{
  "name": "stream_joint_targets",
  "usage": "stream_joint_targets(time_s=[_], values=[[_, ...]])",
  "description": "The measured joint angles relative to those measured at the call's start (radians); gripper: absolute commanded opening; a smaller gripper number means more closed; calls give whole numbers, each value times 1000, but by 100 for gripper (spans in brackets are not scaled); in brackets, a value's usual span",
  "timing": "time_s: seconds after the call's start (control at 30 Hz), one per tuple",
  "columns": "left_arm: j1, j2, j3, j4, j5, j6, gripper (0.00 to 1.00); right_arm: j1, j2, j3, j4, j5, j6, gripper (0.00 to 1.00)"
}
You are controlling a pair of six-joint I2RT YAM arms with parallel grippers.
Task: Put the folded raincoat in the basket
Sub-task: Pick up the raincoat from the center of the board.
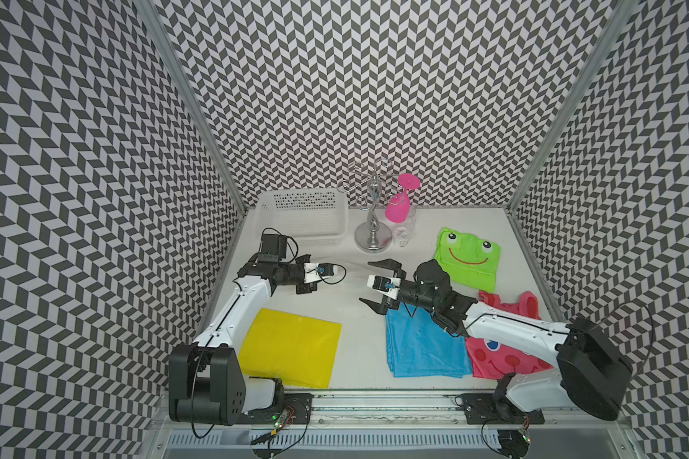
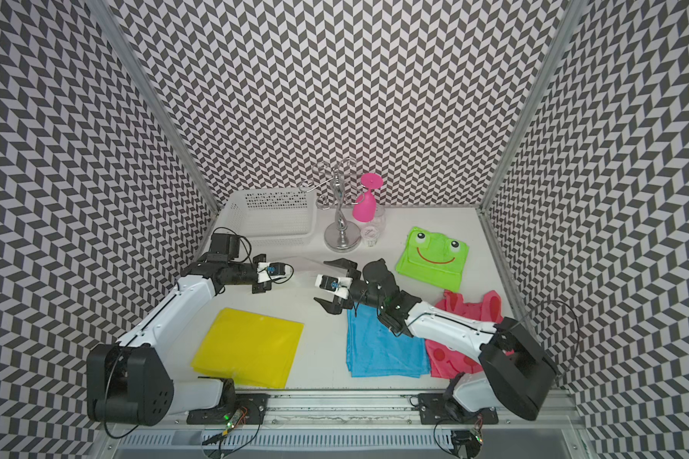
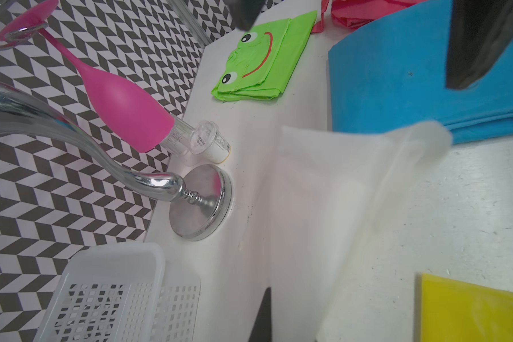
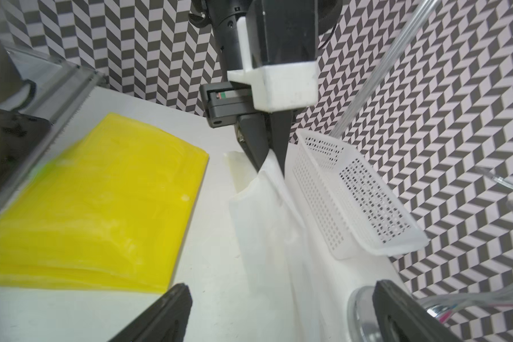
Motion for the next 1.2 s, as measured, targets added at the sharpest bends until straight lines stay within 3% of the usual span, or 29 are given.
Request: stream_joint_targets(time_s=[0.27, 0.4, 0.57, 0.67, 0.77, 0.83, 0.97, 1.13, 1.2], values=[[0, 0, 30, -53, 44, 45, 0, 56, 173, 129, 21, -29, -90, 79], [0, 0, 42, -80, 48, 53, 0, 67, 193, 138, 18, -48, -75, 50], [2, 0, 47, -117, 53, 71, 6, 66, 209, 188, -38, -44, -76, 2], [13, 0, 57, -144, 60, 93, 29, 66, 208, 196, -47, -35, -85, 0], [26, -11, 69, -172, 87, 112, 61, 66, 205, 187, -55, -19, -84, 0], [38, -26, 73, -182, 100, 124, 72, 63, 189, 172, -58, -19, -72, 0], [53, -37, 70, -197, 115, 151, 82, 46, 139, 156, -53, -27, -34, 0], [57, -37, 45, -203, 125, 172, 83, 8, 96, 156, -6, -44, 43, 0], [57, -37, 32, -189, 130, 167, 78, -4, 91, 152, 11, -55, 70, 0]])
